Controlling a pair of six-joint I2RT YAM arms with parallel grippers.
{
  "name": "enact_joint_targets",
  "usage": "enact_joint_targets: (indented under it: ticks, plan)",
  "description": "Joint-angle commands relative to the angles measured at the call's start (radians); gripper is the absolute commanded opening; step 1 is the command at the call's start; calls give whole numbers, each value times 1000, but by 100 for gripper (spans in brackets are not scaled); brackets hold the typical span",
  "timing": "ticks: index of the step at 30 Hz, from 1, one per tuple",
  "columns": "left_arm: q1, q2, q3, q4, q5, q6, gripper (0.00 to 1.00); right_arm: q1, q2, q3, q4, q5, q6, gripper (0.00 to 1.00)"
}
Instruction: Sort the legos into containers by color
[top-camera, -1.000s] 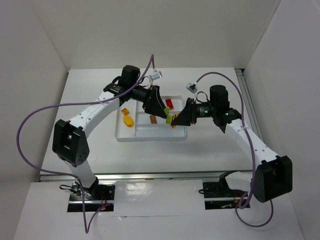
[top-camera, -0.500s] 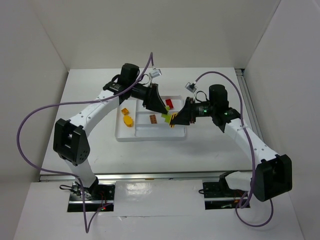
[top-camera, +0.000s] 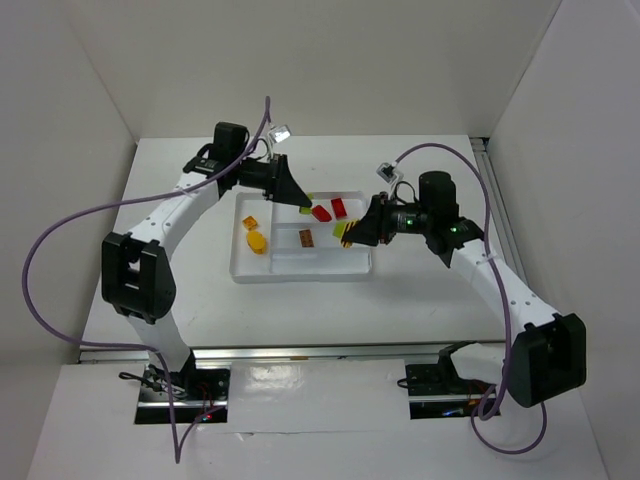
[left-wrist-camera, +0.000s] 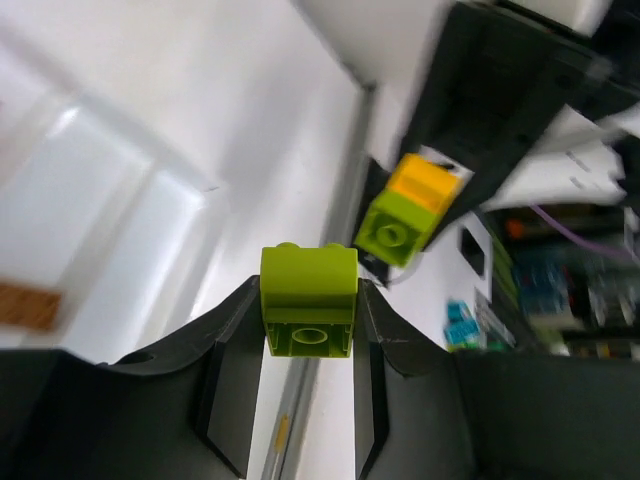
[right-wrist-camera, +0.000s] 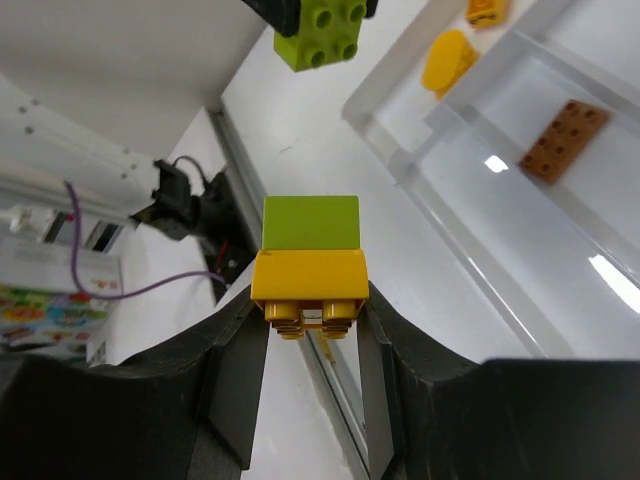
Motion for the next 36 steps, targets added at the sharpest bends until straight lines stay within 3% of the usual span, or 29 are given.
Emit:
enact_joint_targets:
  ticks: [1,5,12,19,30,31,33,34,36]
  plan:
    - [38,21,22,-123,-254,10,0,6,-44,14,-45,172,15,18]
    - [3,73,69,-250,-544,-2,0,6,-81,14,-70,339,24,18]
    - [-91,116,28,-286,-654,-2,0,6,-161,-15,-110,632,70,18]
    - [-183,175,-27,-221,-847,-39,0,6,-164,-24,-129,608,79,18]
    - [-246,197,-73,-210,-921,-57,0,6,-144,-24,-129,608,79,18]
    - [-255,197,-73,-210,-950,-57,3,6,-144,-24,-129,608,79,18]
    - [-264,197,-64,-223,-968,-57,17,6,-135,-24,-129,608,70,18]
    - [-264,197,-64,-233,-968,-57,34,6,-134,-24,-129,608,70,18]
    - [-264,188,-41,-243,-958,-57,54,6,-134,-24,-129,608,70,18]
